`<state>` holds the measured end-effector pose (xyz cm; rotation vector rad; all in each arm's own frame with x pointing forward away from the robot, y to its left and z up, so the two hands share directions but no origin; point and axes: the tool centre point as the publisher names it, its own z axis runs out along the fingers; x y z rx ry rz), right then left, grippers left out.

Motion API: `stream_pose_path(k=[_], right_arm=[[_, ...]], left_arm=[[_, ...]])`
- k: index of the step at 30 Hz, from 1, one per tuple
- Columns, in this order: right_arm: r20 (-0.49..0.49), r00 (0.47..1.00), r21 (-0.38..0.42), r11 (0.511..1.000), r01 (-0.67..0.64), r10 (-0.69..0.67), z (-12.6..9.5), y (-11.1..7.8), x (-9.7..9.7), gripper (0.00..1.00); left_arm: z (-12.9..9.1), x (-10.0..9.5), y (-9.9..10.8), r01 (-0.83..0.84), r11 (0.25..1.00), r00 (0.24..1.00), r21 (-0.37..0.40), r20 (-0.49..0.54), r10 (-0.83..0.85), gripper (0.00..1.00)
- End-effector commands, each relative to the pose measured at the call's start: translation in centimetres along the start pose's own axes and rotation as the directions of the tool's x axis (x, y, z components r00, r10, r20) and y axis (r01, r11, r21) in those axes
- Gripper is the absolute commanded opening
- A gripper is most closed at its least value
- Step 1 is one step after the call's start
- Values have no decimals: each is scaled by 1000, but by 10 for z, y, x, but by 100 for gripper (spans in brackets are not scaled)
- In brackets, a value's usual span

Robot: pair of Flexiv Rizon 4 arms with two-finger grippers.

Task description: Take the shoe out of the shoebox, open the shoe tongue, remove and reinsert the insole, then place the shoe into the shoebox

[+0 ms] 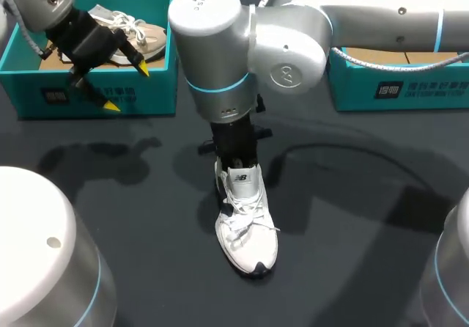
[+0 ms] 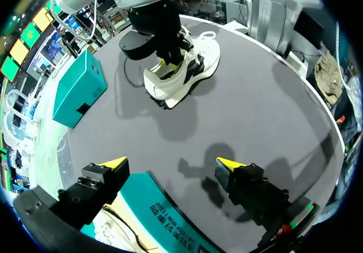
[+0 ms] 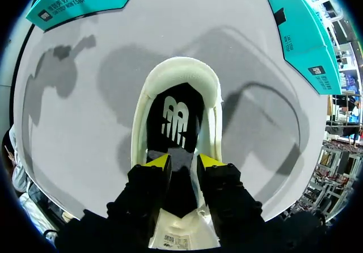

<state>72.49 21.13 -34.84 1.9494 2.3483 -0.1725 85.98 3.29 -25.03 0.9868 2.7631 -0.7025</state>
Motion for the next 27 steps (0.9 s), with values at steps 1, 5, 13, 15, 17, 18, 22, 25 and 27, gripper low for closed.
stream_pose_path(k=[1, 5, 13, 15, 17, 18, 22, 25, 27], right_arm=[[31, 1000, 4, 1000, 3, -3, -6, 1, 10, 31], [32, 999, 5, 1000, 4, -4, -6, 0, 10, 29], [39, 999, 2, 1000, -4, 4, -10, -3, 8, 31], [32, 999, 0, 1000, -6, 6, -10, -5, 7, 34], [30, 1000, 1, 1000, -9, 9, -11, -7, 7, 36], [27, 1000, 1, 1000, -10, 10, -11, -8, 6, 38], [20, 1000, 0, 1000, -15, 15, -13, -13, 4, 40], [1, 1000, 4, 1000, -13, 13, -12, -16, 2, 44], [-3, 1000, 7, 1000, -13, 13, -11, -17, 2, 45]], left_arm=[[0, 0, 0, -1, 1000, 1000, -3, -2, 1, 100], [0, 0, 0, -1, 1000, 1000, -3, -2, 1, 100], [0, 0, 0, -1, 1000, 1000, -3, -2, 1, 100], [0, 0, 0, -1, 1000, 1000, -3, -2, 1, 100], [0, 0, 0, -1, 1000, 1000, -3, -2, 1, 100], [0, 0, 0, -1, 1000, 1000, -3, -2, 1, 100], [0, 0, 0, -1, 1000, 1000, -3, -2, 1, 100], [0, 0, 0, -1, 1000, 1000, -3, -2, 1, 100], [0, 0, 0, -1, 1000, 1000, -3, -2, 1, 100]])
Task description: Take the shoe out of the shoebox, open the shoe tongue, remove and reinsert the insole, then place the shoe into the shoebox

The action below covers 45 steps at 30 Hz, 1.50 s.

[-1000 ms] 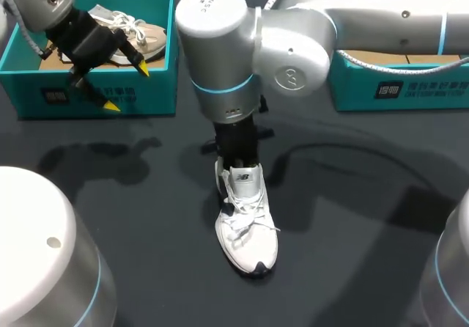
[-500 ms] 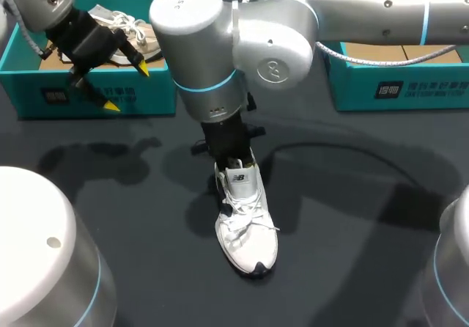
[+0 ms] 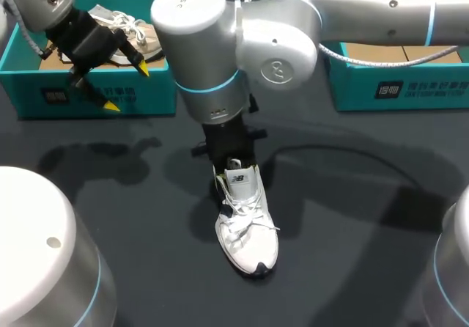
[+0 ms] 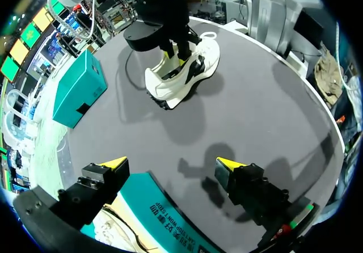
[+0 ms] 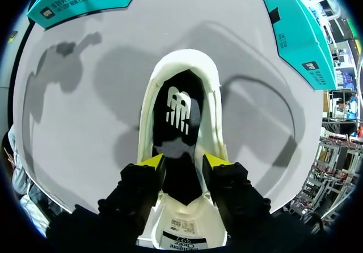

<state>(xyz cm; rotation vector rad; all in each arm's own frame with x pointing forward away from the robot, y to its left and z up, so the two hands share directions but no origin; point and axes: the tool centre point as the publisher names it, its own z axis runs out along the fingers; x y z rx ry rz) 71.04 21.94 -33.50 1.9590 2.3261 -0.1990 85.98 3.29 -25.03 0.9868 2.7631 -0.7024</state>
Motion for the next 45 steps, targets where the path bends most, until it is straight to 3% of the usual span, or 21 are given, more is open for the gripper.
stream_pose_path(k=[1, 8, 17, 19, 45], right_arm=[[-24, 1000, -1, 1000, 3, -3, 3, -4, -6, 45], [-19, 1000, -5, 1000, 22, -22, -3, -7, -1, 50], [-24, 999, -7, 1000, 25, -25, -5, -13, 1, 75], [-22, 999, -13, 1000, 23, -23, -7, -15, 1, 77], [-25, 999, -38, 999, -32, 32, -24, -56, -3, 76]], left_arm=[[0, 0, 0, -1, 1000, 1000, -3, -2, 1, 100], [0, 0, 0, -1, 1000, 1000, -3, -2, 1, 100], [0, 0, 0, -1, 1000, 1000, -3, -2, 1, 100], [0, 0, 0, -1, 1000, 1000, -3, -2, 1, 100], [0, 0, 0, -1, 1000, 1000, -3, -2, 1, 100]])
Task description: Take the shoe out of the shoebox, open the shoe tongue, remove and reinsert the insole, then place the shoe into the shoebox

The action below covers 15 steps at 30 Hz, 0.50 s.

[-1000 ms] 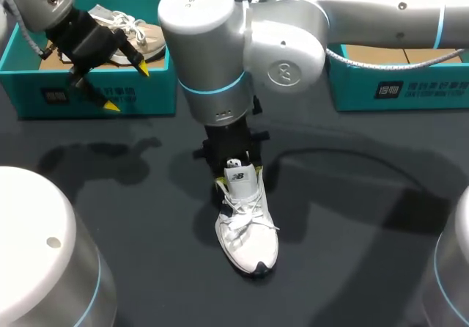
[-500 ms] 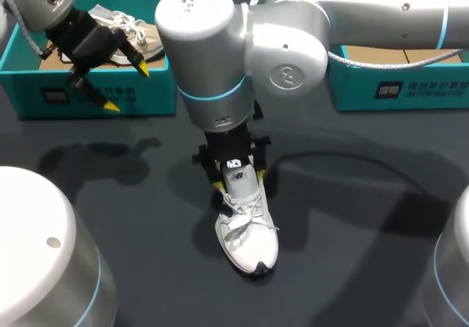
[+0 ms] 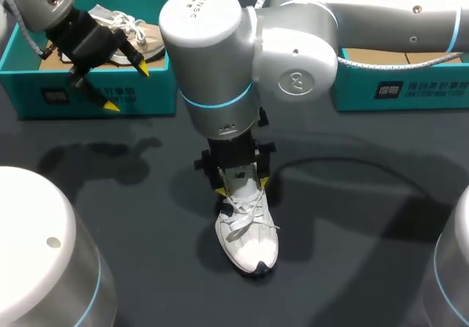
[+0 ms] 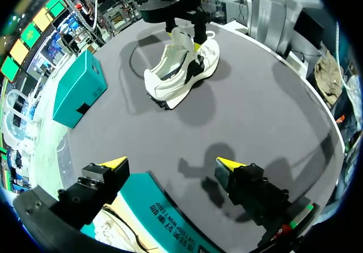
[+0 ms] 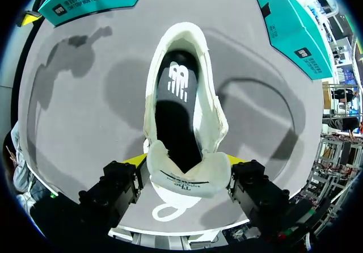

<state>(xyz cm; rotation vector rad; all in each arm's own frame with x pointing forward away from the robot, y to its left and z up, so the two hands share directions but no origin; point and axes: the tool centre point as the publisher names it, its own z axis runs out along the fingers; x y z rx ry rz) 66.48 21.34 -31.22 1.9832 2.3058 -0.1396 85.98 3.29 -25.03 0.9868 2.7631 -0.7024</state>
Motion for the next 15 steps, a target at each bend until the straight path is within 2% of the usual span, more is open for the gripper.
stream_pose_path(k=[1, 10, 12, 15], right_arm=[[-2, 1000, -8, 1000, -15, 15, -4, -12, -1, 76], [-19, 999, 3, 999, -49, 49, -12, -39, -1, 73], [-27, 998, 1, 999, -51, 51, -14, -44, 0, 68], [-29, 998, -3, 998, -60, 59, -17, -51, 2, 53]], left_arm=[[0, 0, 0, -1, 1000, 1000, -3, -2, 1, 100], [0, 0, 0, -1, 1000, 1000, -3, -2, 1, 100], [0, 0, 0, -1, 1000, 1000, -3, -2, 1, 100], [0, 0, 0, -1, 1000, 1000, -3, -2, 1, 100]])
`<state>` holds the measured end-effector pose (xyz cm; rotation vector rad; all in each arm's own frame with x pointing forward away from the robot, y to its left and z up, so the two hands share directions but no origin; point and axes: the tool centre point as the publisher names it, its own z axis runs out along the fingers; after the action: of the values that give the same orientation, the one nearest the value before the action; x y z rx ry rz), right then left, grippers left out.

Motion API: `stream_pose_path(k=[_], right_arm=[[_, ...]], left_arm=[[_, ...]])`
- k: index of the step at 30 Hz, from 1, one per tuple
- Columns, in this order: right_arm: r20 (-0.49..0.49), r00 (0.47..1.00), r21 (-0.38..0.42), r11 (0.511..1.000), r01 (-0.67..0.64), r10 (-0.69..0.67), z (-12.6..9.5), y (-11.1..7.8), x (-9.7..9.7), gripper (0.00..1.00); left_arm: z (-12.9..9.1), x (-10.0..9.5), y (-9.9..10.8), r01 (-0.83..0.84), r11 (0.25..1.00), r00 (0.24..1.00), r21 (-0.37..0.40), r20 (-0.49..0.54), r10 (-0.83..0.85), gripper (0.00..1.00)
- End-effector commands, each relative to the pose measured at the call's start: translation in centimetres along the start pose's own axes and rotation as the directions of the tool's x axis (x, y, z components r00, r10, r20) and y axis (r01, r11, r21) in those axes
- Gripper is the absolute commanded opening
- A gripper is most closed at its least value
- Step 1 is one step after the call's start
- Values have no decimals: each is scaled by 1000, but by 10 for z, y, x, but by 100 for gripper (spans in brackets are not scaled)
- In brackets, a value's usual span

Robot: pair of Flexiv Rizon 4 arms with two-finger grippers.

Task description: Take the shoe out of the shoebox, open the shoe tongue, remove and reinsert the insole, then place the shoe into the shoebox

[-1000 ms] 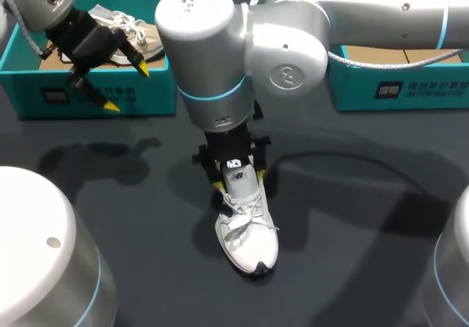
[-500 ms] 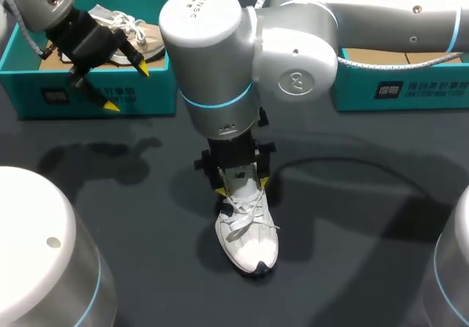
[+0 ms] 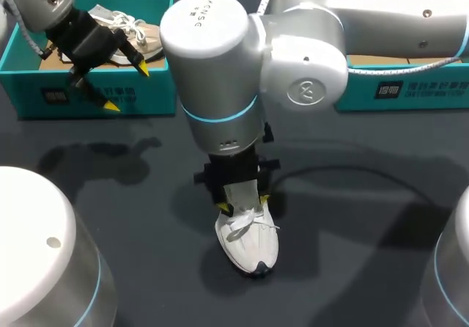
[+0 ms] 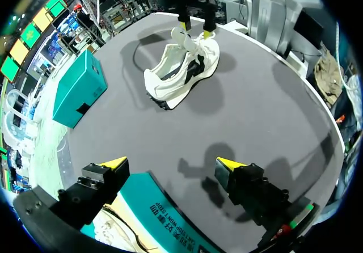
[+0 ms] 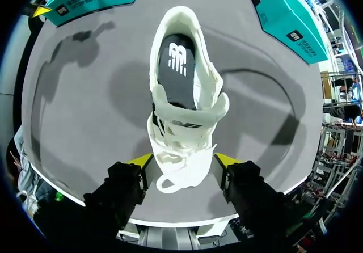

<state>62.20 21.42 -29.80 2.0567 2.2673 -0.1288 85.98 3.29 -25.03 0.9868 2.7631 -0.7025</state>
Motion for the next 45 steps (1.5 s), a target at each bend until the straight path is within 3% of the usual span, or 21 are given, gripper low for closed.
stream_pose_path(k=[1, 6, 11, 21, 25, 36, 42, 45], right_arm=[[-7, 1000, -13, 1000, -13, 13, -3, -11, -4, 49], [-12, 999, -1, 999, -36, 36, -2, -23, -7, 46], [-11, 1000, -12, 1000, -27, 27, -2, -19, -7, 41], [-16, 999, -44, 998, 39, -40, 9, 15, -5, 29], [-29, 998, -50, 997, 53, -54, 18, 31, -8, 22], [-94, 992, -8, 996, 87, -87, 53, 68, -14, 15], [-38, 994, -57, 994, 97, -99, 25, 59, -11, 15], [-20, 992, -77, 990, 120, -122, 21, 60, -8, 16]], left_arm=[[0, 0, 0, -1, 1000, 1000, -3, -2, 1, 100], [0, 0, 0, -1, 1000, 1000, -3, -2, 1, 100], [0, 0, 0, -1, 1000, 1000, -3, -2, 1, 100], [0, 0, 0, -1, 1000, 1000, -3, -2, 1, 100], [0, 0, 0, -1, 1000, 1000, -3, -2, 1, 100], [0, 0, 0, -1, 1000, 1000, -3, -2, 1, 100], [0, 0, 0, -1, 1000, 1000, -3, -2, 1, 100], [0, 0, 0, -1, 1000, 1000, -3, -2, 1, 100]])
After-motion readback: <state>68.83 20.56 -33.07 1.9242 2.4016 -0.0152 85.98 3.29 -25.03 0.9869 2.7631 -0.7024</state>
